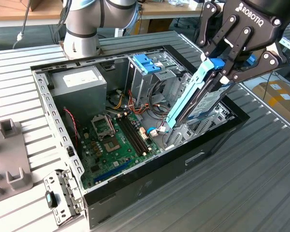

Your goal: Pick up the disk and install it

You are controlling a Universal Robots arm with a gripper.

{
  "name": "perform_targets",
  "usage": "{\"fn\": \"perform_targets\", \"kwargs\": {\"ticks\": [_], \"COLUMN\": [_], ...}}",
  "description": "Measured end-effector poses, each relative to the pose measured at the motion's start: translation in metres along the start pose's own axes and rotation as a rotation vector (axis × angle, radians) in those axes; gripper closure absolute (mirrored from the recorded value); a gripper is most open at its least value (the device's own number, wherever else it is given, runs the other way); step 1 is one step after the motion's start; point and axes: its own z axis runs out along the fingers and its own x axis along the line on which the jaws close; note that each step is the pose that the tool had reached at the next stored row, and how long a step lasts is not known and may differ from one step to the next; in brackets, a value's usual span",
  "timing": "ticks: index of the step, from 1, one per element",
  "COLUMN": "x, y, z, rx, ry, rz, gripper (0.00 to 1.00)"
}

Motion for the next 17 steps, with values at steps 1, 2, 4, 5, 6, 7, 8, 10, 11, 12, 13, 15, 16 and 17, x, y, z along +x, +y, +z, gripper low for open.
{"fn": "perform_targets", "kwargs": {"ticks": [1, 2, 4, 5, 6, 7, 8, 10, 11, 12, 13, 15, 16, 17], "x": [0.0000, 0.0001, 0.0001, 0.0001, 0.0002, 0.0002, 0.0002, 0.0003, 0.0004, 0.0005, 0.0005, 0.0004, 0.0004, 0.0003], "y": [-0.0009, -0.0015, -0.0036, -0.0042, -0.0050, -0.0057, -0.0066, -0.0087, -0.0101, -0.0111, -0.0118, -0.0138, -0.0146, -0.0158], "z": [0.0001, 0.0002, 0.0004, 0.0005, 0.0006, 0.0007, 0.0008, 0.0011, 0.0012, 0.0013, 0.0014, 0.0016, 0.0017, 0.0019], "rx": [0.0000, 0.0000, 0.0000, 0.0000, 0.0000, 0.0000, 0.0000, 0.0000, 0.0000, 0.0000, 0.0000, 0.0000, 0.0000, 0.0000], "ry": [0.0000, -0.0001, 0.0000, 0.0000, 0.0000, 0.0000, 0.0000, 0.0000, -0.0001, -0.0001, 0.0000, 0.0000, 0.0000, 0.0000], "rz": [0.000, 0.000, 0.000, 0.000, 0.000, 0.000, 0.000, 0.000, 0.000, 0.000, 0.000, 0.000, 0.000, 0.000], "gripper": [0.63, 0.63, 0.63, 0.63, 0.63, 0.63, 0.63, 0.63, 0.63, 0.63, 0.63, 0.63, 0.63, 0.63]}}
